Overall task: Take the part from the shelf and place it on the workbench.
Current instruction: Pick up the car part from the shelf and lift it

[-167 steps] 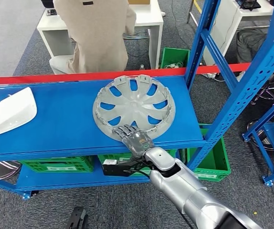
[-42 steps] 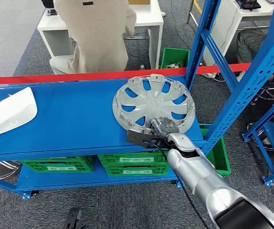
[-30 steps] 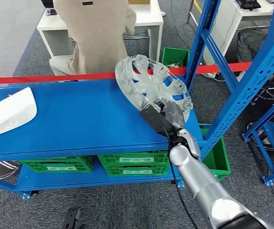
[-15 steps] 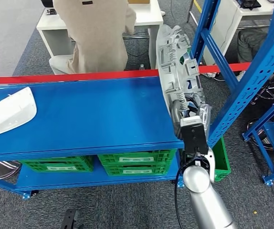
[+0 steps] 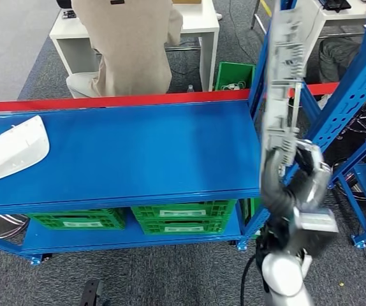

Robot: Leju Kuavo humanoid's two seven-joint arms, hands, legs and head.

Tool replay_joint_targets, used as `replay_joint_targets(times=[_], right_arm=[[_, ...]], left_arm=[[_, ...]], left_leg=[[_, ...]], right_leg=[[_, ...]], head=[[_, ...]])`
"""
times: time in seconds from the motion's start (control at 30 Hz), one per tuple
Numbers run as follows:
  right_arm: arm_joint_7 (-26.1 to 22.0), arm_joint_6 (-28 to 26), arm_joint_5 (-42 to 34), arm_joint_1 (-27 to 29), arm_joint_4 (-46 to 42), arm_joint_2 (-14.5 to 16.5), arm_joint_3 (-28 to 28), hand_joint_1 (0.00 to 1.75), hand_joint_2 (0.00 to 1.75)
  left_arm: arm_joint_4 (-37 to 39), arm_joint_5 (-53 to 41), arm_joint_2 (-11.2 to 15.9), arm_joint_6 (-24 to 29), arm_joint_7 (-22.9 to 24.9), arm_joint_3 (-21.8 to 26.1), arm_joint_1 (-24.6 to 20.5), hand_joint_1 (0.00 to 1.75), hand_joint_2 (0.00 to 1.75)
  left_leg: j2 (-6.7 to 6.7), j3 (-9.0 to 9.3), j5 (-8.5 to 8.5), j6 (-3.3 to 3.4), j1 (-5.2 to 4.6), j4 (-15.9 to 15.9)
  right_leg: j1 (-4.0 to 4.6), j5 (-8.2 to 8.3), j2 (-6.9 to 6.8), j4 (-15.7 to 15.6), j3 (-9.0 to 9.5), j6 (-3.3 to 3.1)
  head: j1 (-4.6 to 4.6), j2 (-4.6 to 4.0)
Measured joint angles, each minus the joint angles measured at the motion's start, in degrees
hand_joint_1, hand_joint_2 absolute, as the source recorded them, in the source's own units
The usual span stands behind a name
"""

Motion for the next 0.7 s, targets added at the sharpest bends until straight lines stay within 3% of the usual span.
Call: replay_joint_targets(times=[0.3,0.7], right_arm=[[-5.33,-3.86,-2.75,8.29,-14.11,-2.13,2.64,1.75,1.75],[-8.53,-0.76,-7.26,15.64,-19.29,-4.80,4.29,1.75,1.75]], left_arm=[[-0.01,0.89,-0.09,0.46,-1.26,0.35,-0.19,0.00,1.75],[-0.01,2.48,-0.09,0.89,-2.47,1.64,-0.27,0.00,1.75]], left_leg=[[-0.02,-0.03,0.00,0.01,0.00,0.00],[-0.01,-0.02,0.01,0.01,0.00,0.00]], right_leg=[[0.00,-0.01,-0.02,-0.02,-0.01,0.00],[0.00,0.00,-0.02,-0.02,0.00,0.01]], head=[[0.01,0.00],[0.01,0.00]])
